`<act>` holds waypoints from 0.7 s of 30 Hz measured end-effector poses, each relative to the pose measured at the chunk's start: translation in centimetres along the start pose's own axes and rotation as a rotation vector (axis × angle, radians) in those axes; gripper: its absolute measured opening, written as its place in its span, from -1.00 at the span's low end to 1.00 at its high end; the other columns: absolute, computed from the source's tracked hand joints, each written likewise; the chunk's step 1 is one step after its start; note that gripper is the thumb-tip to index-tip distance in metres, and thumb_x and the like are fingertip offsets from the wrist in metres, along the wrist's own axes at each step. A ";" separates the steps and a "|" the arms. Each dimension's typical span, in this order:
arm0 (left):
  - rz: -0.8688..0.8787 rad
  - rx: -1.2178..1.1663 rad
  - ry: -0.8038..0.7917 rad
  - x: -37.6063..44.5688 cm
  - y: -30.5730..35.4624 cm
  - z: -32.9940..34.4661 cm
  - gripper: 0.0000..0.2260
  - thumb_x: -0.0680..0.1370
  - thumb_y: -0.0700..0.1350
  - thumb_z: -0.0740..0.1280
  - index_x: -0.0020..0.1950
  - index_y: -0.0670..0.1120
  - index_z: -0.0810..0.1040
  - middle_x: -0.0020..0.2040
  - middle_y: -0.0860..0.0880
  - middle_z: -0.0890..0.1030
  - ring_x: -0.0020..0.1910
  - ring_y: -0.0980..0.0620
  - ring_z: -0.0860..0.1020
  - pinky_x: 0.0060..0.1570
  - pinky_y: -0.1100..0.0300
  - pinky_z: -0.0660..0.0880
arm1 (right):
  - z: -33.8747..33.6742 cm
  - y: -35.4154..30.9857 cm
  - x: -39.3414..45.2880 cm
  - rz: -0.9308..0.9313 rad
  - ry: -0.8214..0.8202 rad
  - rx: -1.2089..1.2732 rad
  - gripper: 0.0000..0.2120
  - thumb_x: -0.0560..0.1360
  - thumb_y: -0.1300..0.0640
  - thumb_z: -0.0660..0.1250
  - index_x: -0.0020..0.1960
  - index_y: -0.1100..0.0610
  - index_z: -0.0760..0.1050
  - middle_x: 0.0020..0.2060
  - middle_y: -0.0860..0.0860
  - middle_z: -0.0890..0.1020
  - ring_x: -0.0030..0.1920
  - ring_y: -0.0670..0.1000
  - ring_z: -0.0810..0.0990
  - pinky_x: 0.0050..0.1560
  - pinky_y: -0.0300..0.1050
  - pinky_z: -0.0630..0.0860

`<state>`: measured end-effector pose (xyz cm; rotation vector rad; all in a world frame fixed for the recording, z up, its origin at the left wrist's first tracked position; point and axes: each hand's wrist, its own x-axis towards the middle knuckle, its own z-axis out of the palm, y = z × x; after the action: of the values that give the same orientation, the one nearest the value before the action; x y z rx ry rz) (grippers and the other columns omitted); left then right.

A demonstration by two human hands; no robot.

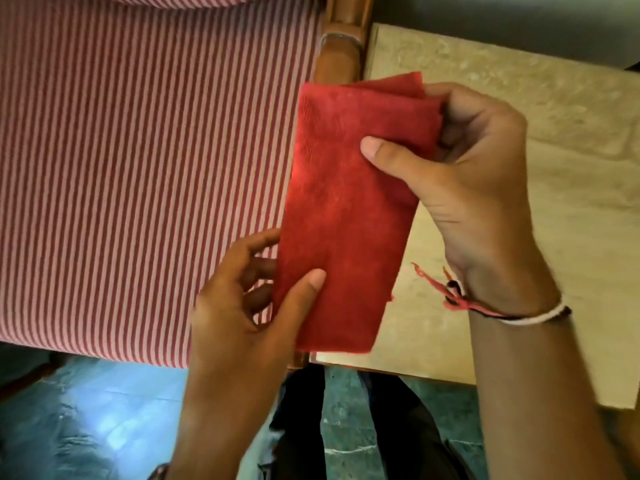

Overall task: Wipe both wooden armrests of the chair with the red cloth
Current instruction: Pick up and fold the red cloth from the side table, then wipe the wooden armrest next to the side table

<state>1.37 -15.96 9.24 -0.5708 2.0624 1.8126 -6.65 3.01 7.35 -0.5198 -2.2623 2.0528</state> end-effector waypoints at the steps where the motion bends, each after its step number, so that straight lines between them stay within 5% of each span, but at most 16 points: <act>1: 0.000 0.016 0.015 0.4 -0.3 -0.8 -0.63 0.37 0.05 0.52 0.14 0.23 0.59 -0.13 0.05 0.73 -0.14 0.09 0.75 -0.28 0.34 0.63 | 0.8 0.2 0.0 -0.001 0.012 -0.022 -0.67 0.38 0.30 0.60 0.11 0.23 0.64 -0.05 0.05 0.75 -0.05 -0.11 0.74 0.01 -0.20 0.67; 6: 0.134 0.424 0.039 2.6 -3.6 -2.4 -0.66 0.51 0.05 0.45 0.25 0.06 0.50 -0.20 0.15 0.66 -0.21 0.19 0.69 -0.29 0.21 0.67 | 4.3 2.5 -1.1 0.002 0.116 -0.302 -0.61 0.39 0.20 0.61 0.19 0.21 0.64 0.01 0.02 0.73 -0.01 -0.05 0.72 0.04 -0.06 0.69; 9: 0.209 0.528 0.019 3.1 -4.7 -2.6 -0.69 0.55 0.09 0.38 0.25 0.02 0.51 -0.16 0.30 0.57 -0.19 0.38 0.64 -0.31 0.48 0.55 | 5.3 3.1 -2.3 -0.049 0.217 -0.510 -0.49 0.44 0.02 0.58 0.32 0.15 0.55 0.17 0.03 0.66 0.15 0.00 0.65 0.14 -0.01 0.65; 11: 0.273 0.560 -0.019 3.4 -5.2 -3.3 -0.69 0.57 0.09 0.37 0.24 -0.02 0.52 -0.10 0.20 0.63 -0.17 0.34 0.63 -0.26 0.50 0.51 | 5.5 3.0 -3.1 -0.099 0.291 -0.660 -0.38 0.46 -0.06 0.55 0.42 0.15 0.46 0.33 0.09 0.53 0.33 0.06 0.54 0.27 -0.03 0.59; 16: 0.473 0.690 0.072 7.0 -6.4 -6.2 -0.63 0.69 0.08 0.14 0.39 -0.10 0.47 0.28 -0.13 0.61 0.25 0.02 0.56 0.15 0.06 0.53 | 8.7 2.3 -6.7 -0.200 0.356 -0.783 -0.43 0.61 -0.13 0.36 0.51 0.12 0.37 0.54 0.19 0.32 0.56 0.12 0.29 0.52 0.11 0.39; 19: 0.579 1.051 0.071 11.4 -8.6 -7.6 -0.52 0.71 0.09 0.10 0.59 -0.06 0.30 0.58 -0.24 0.34 0.55 -0.18 0.34 0.47 -0.21 0.34 | 11.6 3.7 -8.3 -0.138 0.237 -0.933 -0.28 0.64 -0.18 0.28 0.64 0.14 0.14 0.65 0.29 0.00 0.68 0.24 -0.01 0.67 0.17 0.09; 21: 0.609 1.230 0.006 14.6 -10.7 -8.1 -0.45 0.70 0.15 0.07 0.66 -0.01 0.15 0.66 -0.26 0.14 0.65 -0.24 0.14 0.58 -0.24 0.15 | 12.7 4.8 -8.1 -0.043 0.151 -1.027 -0.23 0.66 -0.19 0.22 0.67 0.15 -0.02 0.65 0.31 -0.12 0.68 0.26 -0.11 0.68 0.22 0.07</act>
<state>-5.70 -26.27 -6.14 0.4297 2.9601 0.3865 -1.16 -11.04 2.65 -0.5928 -3.0123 0.6408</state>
